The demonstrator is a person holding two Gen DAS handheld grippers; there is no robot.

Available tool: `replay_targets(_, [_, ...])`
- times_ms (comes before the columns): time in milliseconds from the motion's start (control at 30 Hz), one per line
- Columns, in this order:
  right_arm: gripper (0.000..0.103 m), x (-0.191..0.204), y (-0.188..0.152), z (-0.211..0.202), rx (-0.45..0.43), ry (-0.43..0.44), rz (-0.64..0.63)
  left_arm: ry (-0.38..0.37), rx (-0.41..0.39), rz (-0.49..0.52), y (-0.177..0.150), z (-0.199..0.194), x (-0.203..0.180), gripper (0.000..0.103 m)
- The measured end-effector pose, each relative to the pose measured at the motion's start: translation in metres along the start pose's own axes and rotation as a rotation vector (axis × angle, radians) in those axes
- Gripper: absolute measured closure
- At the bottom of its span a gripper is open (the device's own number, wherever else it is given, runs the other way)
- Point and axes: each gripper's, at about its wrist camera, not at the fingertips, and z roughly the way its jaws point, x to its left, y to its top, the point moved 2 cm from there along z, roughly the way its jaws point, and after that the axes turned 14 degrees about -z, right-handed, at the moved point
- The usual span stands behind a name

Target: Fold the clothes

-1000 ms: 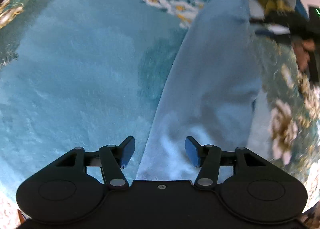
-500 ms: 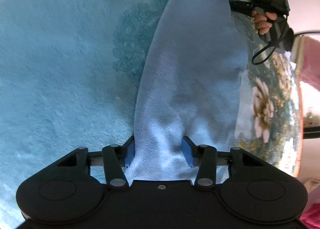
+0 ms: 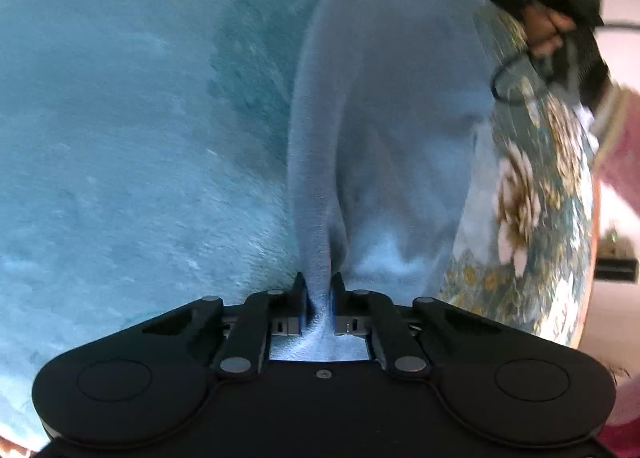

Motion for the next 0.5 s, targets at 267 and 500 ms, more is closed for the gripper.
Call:
replay_targets(267, [0.090,-0.019,-0.026,-0.122,-0.297,-0.188,0.169,0.005,-0.082,0.239,0.076,-0.042,-0.036,0.098])
replay_targets(500, [0.090,-0.037,-0.086,-0.267,-0.493,-0.512,0.338,-0.023,-0.034,0.618,0.150,0.011,-0.154,0.095])
